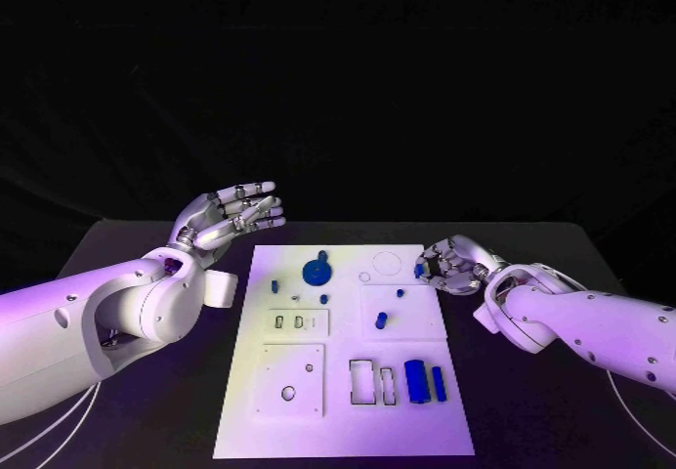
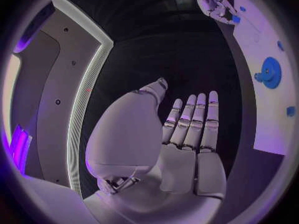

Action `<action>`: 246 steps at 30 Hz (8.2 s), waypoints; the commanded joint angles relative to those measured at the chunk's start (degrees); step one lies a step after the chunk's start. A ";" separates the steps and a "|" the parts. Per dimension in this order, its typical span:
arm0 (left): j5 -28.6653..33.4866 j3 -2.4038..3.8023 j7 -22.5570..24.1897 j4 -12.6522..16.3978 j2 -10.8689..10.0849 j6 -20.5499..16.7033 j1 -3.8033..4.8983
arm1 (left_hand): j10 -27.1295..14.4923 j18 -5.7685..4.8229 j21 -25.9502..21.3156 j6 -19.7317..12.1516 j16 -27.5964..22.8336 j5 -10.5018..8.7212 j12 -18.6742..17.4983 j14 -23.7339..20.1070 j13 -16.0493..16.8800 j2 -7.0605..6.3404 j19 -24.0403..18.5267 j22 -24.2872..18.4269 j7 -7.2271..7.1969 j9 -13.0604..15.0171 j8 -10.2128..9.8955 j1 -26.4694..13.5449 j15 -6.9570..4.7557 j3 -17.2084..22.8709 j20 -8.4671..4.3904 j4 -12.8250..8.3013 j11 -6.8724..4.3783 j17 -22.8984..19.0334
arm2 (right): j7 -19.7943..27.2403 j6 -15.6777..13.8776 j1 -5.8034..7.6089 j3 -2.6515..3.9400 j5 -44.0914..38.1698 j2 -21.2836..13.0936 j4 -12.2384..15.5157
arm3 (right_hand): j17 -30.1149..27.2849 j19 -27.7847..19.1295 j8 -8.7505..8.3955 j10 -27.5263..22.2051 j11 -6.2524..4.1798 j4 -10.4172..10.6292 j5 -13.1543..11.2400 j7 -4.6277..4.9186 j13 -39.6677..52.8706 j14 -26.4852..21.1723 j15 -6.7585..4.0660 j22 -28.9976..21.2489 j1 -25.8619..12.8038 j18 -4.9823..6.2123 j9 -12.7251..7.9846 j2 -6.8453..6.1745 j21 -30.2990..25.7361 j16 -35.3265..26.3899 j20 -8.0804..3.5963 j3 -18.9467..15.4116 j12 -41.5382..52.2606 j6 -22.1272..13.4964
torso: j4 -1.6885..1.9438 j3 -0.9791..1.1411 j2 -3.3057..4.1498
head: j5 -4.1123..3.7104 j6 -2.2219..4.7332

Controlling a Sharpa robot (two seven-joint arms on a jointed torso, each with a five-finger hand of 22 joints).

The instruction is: Assemble the parts on the task board

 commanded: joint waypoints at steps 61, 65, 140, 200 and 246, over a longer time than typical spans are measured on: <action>0.19 0.03 0.18 -0.26 -0.21 0.79 0.03 | 0.46 0.66 -0.28 0.40 -0.38 -0.23 -0.37 0.33 0.00 -0.16 0.36 -0.24 6.20 -0.08 -0.40 -0.60 0.00 0.47 0.03 0.08 0.12 -0.04 | -5.60 -4.26 1.95 0.23 -0.56 -0.49 7.79 | 9.32 3.25 5.92 1.61 -1.26 -3.39 -0.36 -1.34 1.07 4.62 -1.41 12.33 -5.25 -1.78 2.11 2.96 2.25 0.28 -1.38 3.60 1.41 1.11 | -0.09 -0.02 -0.22 | -0.04 -0.25; 0.35 0.01 0.14 -0.64 -0.03 0.81 0.04 | 0.46 0.66 -0.28 0.40 -0.38 -0.23 -0.37 0.33 0.00 -0.16 0.36 -0.24 6.20 -0.08 -0.40 -0.60 0.00 0.47 0.03 0.08 0.12 -0.04 | -8.24 -4.60 2.81 0.25 -2.12 -0.02 10.86 | 9.27 3.33 5.95 1.62 -1.26 -3.42 -0.35 -1.34 1.09 4.61 -1.41 12.41 -5.25 -1.81 2.12 3.05 2.38 0.26 -1.38 3.66 1.42 1.08 | -0.14 -0.10 -0.41 | 0.15 -0.37; 1.14 -0.27 -0.50 -4.00 2.50 1.00 0.06 | 0.69 0.62 -0.36 0.59 -0.64 -0.25 -0.47 0.11 0.02 -0.31 0.41 -0.39 6.12 -0.06 -0.41 -0.85 0.05 0.48 0.03 0.06 0.09 -0.11 | -21.29 -1.63 -4.71 -0.46 -25.29 19.80 9.09 | 8.50 3.42 6.49 1.59 -1.30 -3.80 -0.45 -1.41 0.99 4.44 -1.45 12.49 -6.12 -1.84 2.30 2.50 2.48 -0.06 -1.41 3.54 1.30 0.92 | -0.13 -0.75 -1.63 | 3.57 -2.87; 0.27 -0.31 -2.11 -4.39 2.18 1.51 0.06 | 0.73 0.62 -0.48 0.54 -0.68 -0.24 -0.74 0.43 0.00 -0.39 0.50 -0.59 6.07 -0.10 -0.56 -0.98 -0.02 0.62 0.01 -0.09 0.06 -0.07 | -18.57 -7.77 -4.27 -0.15 -26.05 16.09 13.39 | 7.64 2.95 3.07 -2.32 0.57 -6.61 -0.38 0.77 -3.31 4.21 0.09 12.13 -8.03 -1.62 -0.34 -2.46 1.49 -0.50 -0.13 4.30 -2.47 -6.12 | -0.26 -0.65 -1.85 | 3.49 -3.11; -46.20 -3.84 -58.22 -10.31 12.77 30.58 4.21 | 16.23 0.14 51.50 7.17 71.09 -0.26 62.37 41.78 43.89 1.80 24.51 34.62 -5.84 23.75 38.94 -26.74 -14.63 -1.65 -13.51 3.81 -13.09 63.57 | -6.11 -4.68 5.68 0.10 5.83 -5.49 17.85 | 5.90 0.95 4.92 -2.53 0.38 -6.43 -0.42 0.53 -3.40 3.71 -0.03 10.34 -8.79 -0.73 0.05 -1.01 -2.01 -1.38 -0.08 4.89 -2.33 -3.99 | -0.46 1.59 -4.31 | 5.36 -4.77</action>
